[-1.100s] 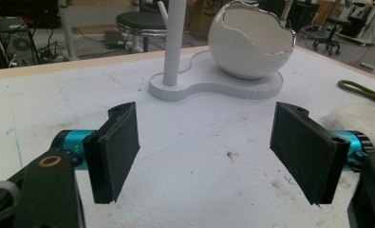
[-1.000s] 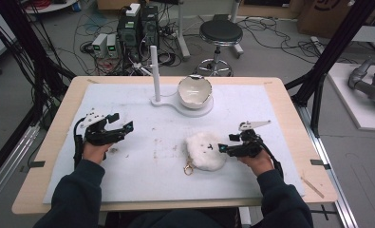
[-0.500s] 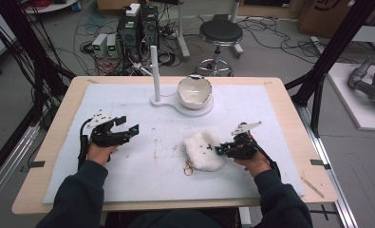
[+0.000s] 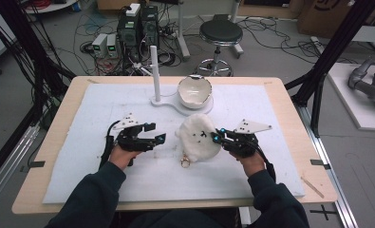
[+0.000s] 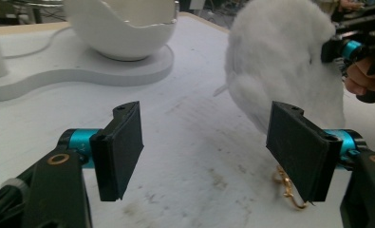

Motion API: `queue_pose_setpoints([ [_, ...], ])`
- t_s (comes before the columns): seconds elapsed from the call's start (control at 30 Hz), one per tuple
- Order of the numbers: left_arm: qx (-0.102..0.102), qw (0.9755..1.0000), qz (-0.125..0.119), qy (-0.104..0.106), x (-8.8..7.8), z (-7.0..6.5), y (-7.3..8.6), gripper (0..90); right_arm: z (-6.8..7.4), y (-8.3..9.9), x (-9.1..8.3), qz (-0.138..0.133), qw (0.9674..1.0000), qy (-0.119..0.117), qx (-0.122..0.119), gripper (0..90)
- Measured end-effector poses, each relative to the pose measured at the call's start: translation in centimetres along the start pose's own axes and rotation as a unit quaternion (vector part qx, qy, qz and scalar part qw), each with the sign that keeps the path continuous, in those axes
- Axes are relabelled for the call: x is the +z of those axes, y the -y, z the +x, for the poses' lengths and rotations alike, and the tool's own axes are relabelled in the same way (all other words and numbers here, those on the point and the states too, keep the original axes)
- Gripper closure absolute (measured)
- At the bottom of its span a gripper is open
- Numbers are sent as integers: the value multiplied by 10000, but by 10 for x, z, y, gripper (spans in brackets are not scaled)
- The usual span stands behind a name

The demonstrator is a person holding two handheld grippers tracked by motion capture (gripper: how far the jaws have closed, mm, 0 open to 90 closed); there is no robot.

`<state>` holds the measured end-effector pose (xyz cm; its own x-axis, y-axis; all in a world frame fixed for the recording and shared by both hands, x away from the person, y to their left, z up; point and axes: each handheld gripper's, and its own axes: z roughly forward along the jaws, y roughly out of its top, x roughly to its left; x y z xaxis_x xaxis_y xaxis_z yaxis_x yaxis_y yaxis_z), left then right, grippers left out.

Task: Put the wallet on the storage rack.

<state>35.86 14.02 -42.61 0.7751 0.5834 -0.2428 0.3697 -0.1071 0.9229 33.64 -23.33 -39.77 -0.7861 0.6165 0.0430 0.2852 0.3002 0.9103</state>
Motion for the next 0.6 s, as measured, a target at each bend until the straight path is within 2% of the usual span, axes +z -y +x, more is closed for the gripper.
queue_pose_setpoints([
  [0.07,-65,9998,40,166,8,-5,1,261,1,-1,-1,-168,9998,-77,73,812],
  [0.1,-67,9992,113,378,15,-9,2,258,1,-2,-1,-304,9994,-129,107,811],
  [0.13,-67,9992,113,378,15,-9,2,257,1,-2,-1,-304,9994,-129,107,811],
  [0.17,-14,9984,185,530,20,-13,3,257,2,-2,-1,-338,9993,-147,114,811],
  [0.23,47,9972,297,687,28,-21,5,257,5,-3,2,-365,9989,-248,151,810],
  [0.37,-96,9960,339,816,35,-23,7,281,8,-3,5,-362,9985,-382,136,809],
  [0.43,-186,9951,311,921,35,-21,8,319,12,-4,8,-301,9984,-470,60,809],
  [0.47,-178,9951,263,938,34,-20,7,404,13,-3,10,-207,9987,-459,-14,808],
  [0.6,-83,9961,4,875,26,-17,3,596,14,-2,14,64,9990,-403,-175,804],
])
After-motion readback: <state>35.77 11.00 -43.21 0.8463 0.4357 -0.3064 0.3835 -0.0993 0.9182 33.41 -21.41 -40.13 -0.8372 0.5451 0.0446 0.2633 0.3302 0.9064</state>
